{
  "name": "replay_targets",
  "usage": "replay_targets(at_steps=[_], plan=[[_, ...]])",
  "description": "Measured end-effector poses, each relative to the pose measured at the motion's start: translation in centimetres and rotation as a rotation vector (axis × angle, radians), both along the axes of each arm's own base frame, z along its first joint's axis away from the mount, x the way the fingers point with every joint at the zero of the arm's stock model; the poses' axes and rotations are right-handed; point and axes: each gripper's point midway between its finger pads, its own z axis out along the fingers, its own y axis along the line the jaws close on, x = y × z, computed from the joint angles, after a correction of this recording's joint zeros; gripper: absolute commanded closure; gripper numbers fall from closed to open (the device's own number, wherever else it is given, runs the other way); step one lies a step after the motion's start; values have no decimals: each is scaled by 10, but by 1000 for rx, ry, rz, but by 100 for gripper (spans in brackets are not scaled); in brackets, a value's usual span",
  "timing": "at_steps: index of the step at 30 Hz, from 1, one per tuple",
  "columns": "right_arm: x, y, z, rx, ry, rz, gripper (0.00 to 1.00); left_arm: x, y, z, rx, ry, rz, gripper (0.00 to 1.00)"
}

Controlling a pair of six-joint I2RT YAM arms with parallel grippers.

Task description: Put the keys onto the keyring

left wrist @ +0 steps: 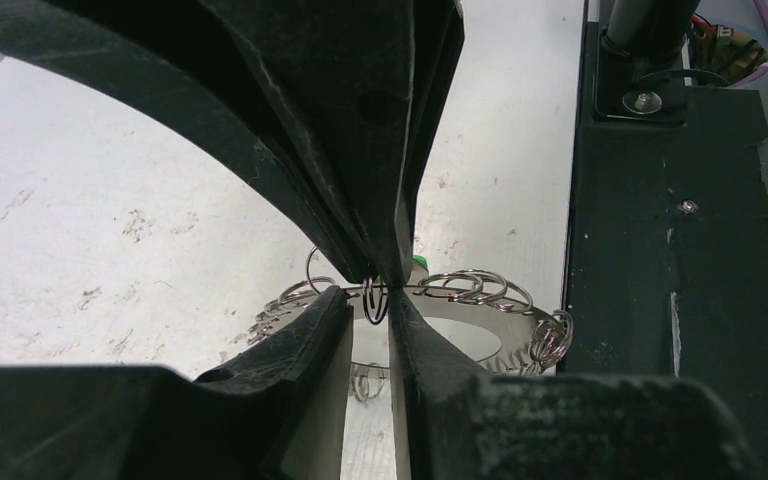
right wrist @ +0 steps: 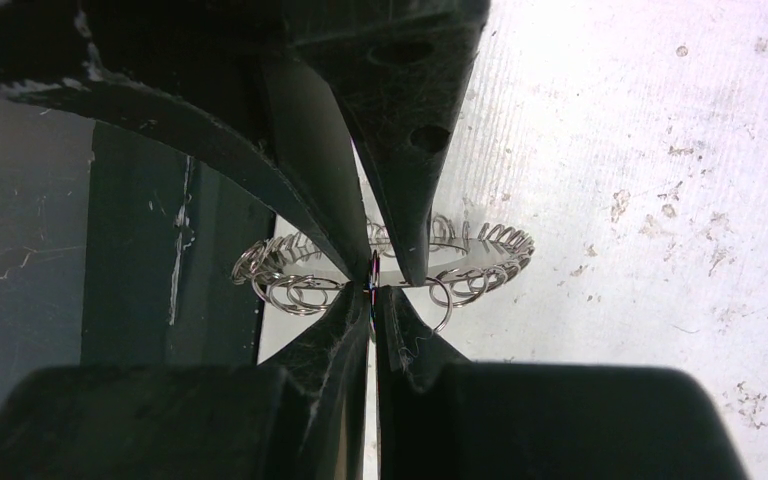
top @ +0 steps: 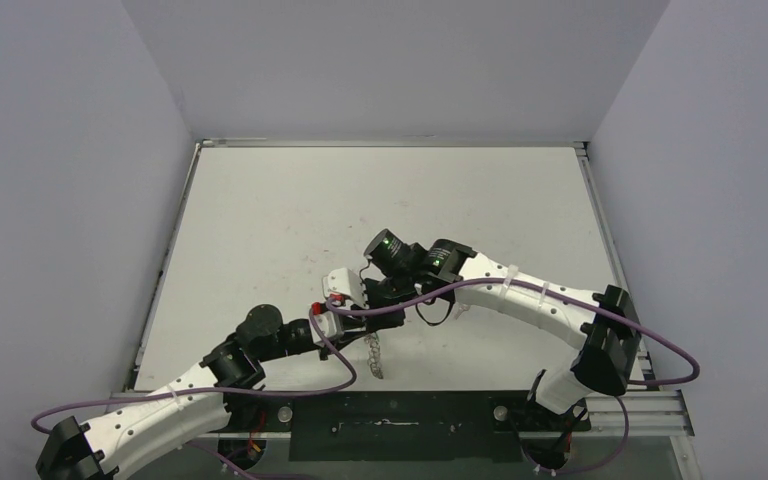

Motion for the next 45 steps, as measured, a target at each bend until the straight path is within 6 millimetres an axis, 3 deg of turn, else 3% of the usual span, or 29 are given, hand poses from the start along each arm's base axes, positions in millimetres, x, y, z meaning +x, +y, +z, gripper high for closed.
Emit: replay_targets(at_steps=[6, 13, 17, 19, 27, 30, 34, 38, 41, 45], plan=[[2, 2, -1, -12, 1, -5, 100, 1, 0, 3, -4, -4, 1, 82], [3, 2, -3, -33, -3, -13, 100, 0, 0, -1, 9, 6, 0, 100], [4, 2, -3, -33, -8, -14, 98, 0, 0, -2, 19, 12, -2, 100], [4, 3, -3, -32, -9, -14, 91, 0, 1, -1, 21, 13, 2, 100], [6, 7, -1, 26, -34, -31, 45, 6, 5, 3, 18, -9, 43, 100], [4, 6, 3, 78, -65, -27, 37, 6, 5, 7, -3, -14, 45, 100], [1, -2, 13, 158, -112, -29, 38, 7, 4, 8, -25, -26, 47, 100], [0, -10, 23, 240, -138, -31, 57, 6, 4, 6, -33, -34, 47, 100], [6, -12, 29, 299, -129, -32, 63, 7, 4, 7, -49, -49, 45, 100], [15, -16, 27, 339, -93, -46, 63, 6, 4, 10, -78, -80, 42, 100]])
